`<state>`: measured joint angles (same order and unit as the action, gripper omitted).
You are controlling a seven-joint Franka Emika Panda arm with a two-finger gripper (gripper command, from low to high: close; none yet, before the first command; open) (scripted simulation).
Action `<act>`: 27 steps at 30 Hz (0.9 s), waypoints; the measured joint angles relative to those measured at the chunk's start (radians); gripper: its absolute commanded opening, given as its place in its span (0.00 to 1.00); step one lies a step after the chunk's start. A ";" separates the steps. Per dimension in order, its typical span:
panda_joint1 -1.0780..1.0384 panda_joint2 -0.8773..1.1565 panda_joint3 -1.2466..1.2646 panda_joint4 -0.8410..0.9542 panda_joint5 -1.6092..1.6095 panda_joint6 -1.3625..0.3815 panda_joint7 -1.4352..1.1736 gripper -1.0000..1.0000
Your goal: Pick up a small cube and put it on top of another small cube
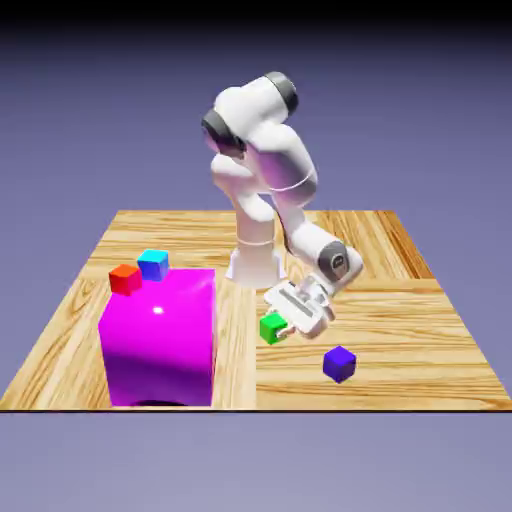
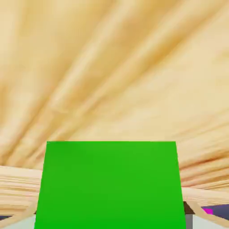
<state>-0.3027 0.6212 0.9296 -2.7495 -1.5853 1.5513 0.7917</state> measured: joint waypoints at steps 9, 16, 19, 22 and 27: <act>0.074 -0.210 -0.104 0.020 0.211 0.087 -0.255 0.00; 0.189 -0.350 -0.358 0.097 0.346 0.189 -0.460 0.00; 0.238 -0.409 -0.467 0.129 0.404 0.233 -0.548 0.00; 0.287 -0.469 -0.576 0.162 0.462 0.277 -0.636 0.00; 0.364 -0.569 -0.757 0.216 0.559 0.350 -0.782 0.00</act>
<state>0.0609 0.0526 0.1729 -2.5332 -1.0263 1.9016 0.0099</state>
